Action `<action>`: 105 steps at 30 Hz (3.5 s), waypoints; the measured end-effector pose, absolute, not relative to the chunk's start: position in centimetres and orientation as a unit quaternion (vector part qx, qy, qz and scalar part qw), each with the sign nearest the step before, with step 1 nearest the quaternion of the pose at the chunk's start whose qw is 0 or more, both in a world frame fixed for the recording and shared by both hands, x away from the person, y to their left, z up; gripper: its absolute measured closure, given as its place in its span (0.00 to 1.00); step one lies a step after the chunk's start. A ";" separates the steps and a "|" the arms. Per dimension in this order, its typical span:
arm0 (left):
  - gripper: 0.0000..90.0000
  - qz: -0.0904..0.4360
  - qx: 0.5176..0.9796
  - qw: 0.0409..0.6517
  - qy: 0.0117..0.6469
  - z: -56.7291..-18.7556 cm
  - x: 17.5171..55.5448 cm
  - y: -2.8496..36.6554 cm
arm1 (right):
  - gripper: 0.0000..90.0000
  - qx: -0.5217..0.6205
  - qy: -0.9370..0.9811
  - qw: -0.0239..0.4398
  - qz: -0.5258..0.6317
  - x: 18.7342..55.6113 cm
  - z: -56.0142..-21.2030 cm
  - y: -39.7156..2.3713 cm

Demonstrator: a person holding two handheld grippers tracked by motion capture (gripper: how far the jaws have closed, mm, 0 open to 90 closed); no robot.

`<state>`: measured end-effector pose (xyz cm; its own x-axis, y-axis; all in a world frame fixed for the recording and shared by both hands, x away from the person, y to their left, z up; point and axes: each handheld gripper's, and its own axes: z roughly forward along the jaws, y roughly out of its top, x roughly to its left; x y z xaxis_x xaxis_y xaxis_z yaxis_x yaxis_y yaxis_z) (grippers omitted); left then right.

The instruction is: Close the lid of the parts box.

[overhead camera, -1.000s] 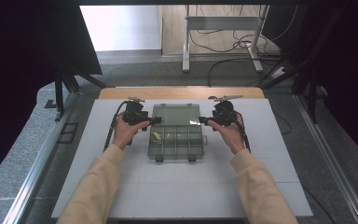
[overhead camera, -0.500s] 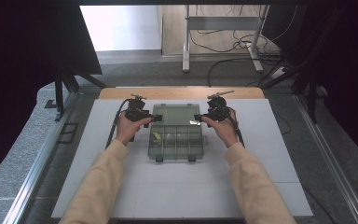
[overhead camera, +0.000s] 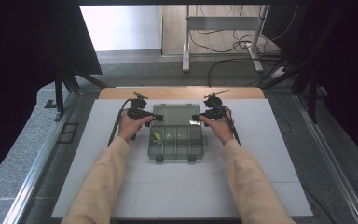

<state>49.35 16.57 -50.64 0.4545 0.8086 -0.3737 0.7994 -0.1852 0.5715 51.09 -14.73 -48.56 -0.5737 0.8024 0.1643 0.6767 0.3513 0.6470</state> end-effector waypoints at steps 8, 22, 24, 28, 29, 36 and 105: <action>0.19 -0.012 0.768 0.365 0.526 -51.2 49.7 16.4 | 0.26 0.464 0.812 0.079 0.344 51.7 -49.5 -14.6; 0.18 -0.022 0.772 0.350 0.530 -52.0 50.2 15.9 | 0.25 0.469 0.815 0.055 0.336 52.3 -50.3 -13.6; 0.18 -0.026 0.771 0.348 0.532 -52.1 50.2 15.9 | 0.24 0.469 0.815 0.054 0.336 52.3 -50.3 -13.6; 0.18 -0.032 0.770 0.345 0.536 -52.3 50.3 16.0 | 0.24 0.472 0.814 0.046 0.334 52.5 -50.5 -13.4; 0.18 -0.033 0.770 0.344 0.537 -52.3 50.3 15.9 | 0.24 0.472 0.814 0.046 0.334 52.5 -50.5 -13.4; 0.18 -0.040 0.769 0.343 0.538 -52.6 50.4 15.9 | 0.23 0.474 0.815 0.041 0.331 52.6 -50.9 -13.0; 0.21 -0.019 0.754 0.395 0.525 -50.2 49.2 15.9 | 0.25 0.462 0.798 0.053 0.383 51.3 -48.5 -13.6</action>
